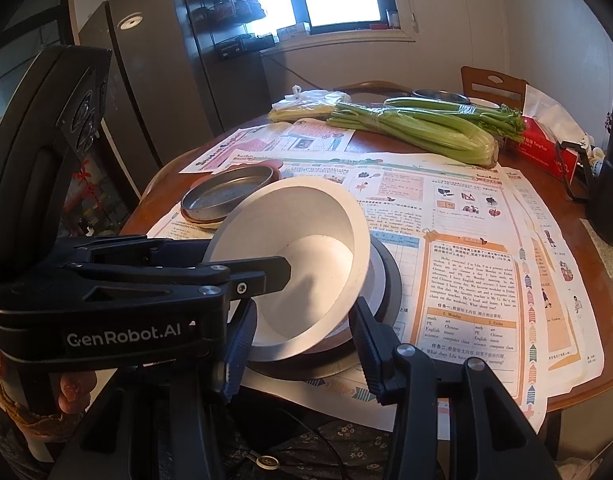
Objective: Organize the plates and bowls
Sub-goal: 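Seat the paper bowl inside the stack and open the left gripper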
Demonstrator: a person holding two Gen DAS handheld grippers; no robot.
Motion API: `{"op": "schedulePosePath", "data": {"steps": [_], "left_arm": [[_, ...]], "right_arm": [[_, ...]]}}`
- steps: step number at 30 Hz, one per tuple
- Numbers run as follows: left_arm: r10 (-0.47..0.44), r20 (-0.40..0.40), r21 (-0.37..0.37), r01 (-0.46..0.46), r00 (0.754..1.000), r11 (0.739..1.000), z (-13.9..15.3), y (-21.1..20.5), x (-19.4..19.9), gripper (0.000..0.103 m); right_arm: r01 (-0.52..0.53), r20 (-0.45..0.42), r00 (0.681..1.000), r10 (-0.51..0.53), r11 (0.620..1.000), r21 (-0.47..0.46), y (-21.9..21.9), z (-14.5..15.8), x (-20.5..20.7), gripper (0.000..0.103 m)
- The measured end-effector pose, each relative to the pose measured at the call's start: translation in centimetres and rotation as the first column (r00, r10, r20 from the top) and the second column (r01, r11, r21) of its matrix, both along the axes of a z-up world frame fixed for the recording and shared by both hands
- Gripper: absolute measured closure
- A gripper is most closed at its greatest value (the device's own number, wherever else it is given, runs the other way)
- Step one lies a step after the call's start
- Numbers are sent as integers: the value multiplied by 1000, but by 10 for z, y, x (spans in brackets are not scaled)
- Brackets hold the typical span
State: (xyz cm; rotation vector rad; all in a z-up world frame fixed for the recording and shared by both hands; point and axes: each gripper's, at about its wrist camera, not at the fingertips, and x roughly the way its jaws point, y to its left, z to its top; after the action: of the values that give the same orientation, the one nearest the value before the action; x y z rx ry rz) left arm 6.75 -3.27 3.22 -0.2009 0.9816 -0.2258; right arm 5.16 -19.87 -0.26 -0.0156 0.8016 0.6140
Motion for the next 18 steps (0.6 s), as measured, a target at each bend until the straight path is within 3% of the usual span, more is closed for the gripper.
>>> {"op": "schedulePosePath", "data": {"steps": [18], "left_arm": [[8,-23,1,-8,1000,1000,-8,2,4,48]], "right_arm": [[-8,-22,1000,8,1000,0,2,-8,4,54]]}}
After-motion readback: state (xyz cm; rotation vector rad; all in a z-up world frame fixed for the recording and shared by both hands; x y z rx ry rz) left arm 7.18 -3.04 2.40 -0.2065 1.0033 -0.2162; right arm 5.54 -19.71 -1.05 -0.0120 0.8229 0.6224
